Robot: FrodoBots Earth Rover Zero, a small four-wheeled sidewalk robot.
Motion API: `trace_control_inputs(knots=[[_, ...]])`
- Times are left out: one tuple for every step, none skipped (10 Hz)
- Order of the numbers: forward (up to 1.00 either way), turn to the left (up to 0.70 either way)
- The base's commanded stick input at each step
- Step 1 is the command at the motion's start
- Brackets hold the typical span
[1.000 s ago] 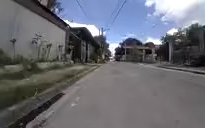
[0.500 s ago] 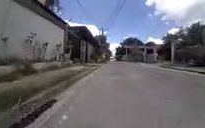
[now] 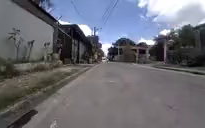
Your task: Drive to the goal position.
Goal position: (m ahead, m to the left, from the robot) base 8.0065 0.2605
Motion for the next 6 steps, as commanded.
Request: trace_control_inputs(knots=[[0.7, 0.0], [0.7, 0.0], [0.7, 0.0], [0.7, 0.0], [0.7, 0.0], [0.7, 0.0]])
